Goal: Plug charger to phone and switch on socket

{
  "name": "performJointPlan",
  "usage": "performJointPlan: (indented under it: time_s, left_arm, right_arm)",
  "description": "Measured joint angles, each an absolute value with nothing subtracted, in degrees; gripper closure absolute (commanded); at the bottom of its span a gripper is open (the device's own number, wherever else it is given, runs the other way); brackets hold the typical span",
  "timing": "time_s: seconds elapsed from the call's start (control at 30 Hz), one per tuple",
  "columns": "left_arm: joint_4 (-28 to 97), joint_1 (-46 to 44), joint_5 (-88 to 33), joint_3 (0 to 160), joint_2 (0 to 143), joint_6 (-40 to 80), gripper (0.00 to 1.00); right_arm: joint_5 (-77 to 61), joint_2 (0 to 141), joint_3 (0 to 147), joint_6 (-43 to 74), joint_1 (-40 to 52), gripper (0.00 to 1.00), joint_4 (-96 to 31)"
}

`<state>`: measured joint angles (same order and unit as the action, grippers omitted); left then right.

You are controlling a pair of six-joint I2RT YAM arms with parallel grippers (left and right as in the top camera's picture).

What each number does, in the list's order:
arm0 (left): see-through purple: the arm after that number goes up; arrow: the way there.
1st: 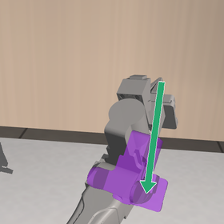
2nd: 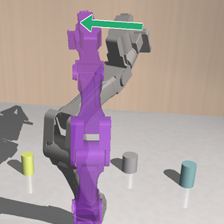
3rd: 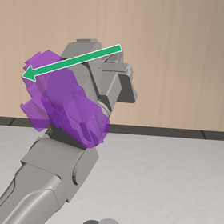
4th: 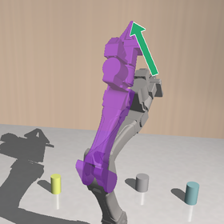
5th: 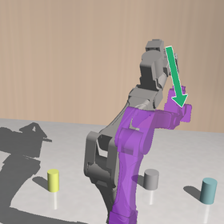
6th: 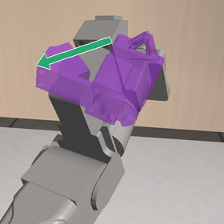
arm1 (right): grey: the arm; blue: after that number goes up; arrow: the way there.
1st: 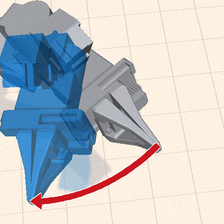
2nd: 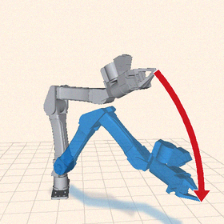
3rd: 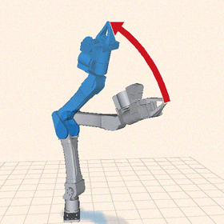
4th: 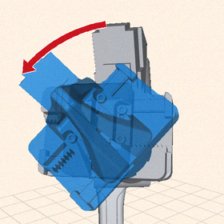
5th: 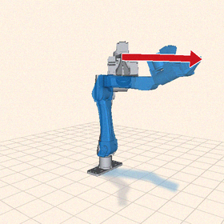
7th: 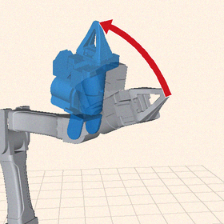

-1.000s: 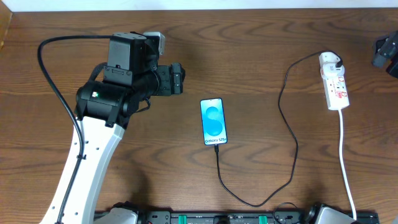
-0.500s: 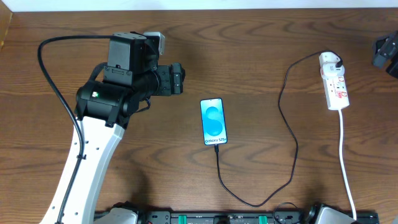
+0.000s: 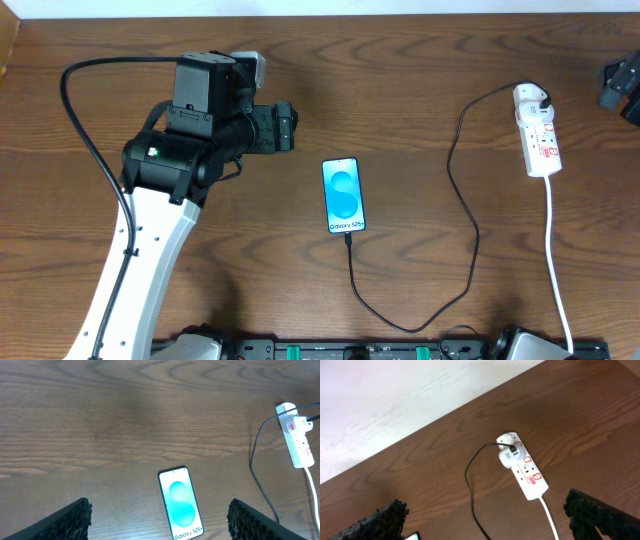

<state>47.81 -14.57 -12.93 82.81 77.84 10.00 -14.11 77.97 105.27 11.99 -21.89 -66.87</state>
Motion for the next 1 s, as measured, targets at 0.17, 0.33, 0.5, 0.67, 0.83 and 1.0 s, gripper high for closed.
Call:
performJointPlan:
  time_s: [0.17, 0.33, 0.5, 0.67, 0.83, 1.0]
  left_arm:
    - [47.81, -14.57, -12.93, 82.81, 77.84, 10.0, 0.13]
    - [47.81, -14.57, -12.93, 82.81, 77.84, 10.0, 0.13]
    - [47.81, -14.57, -12.93, 82.32, 77.21, 10.0, 0.13]
    - [47.83, -14.57, -12.93, 81.62, 74.22, 10.0, 0.13]
    - [47.83, -14.57, -12.93, 81.34, 70.67, 10.0, 0.13]
    - [47.86, -14.57, -12.93, 81.32, 69.21, 10.0, 0.13]
  right_arm:
    - [-14.09, 77.97, 105.27, 11.99, -21.89, 0.01, -66.87]
    - [-14.09, 77.97, 105.27, 11.97, -21.89, 0.01, -66.87]
    - [-14.09, 77.97, 105.27, 11.99, -21.89, 0.01, -66.87]
    - [-14.09, 77.97, 105.27, 11.99, -21.89, 0.01, -66.89]
    - [-14.11, 77.97, 105.27, 11.99, -21.89, 0.01, -66.89]
    - [-14.09, 77.97, 105.27, 11.99, -21.89, 0.01, -66.89]
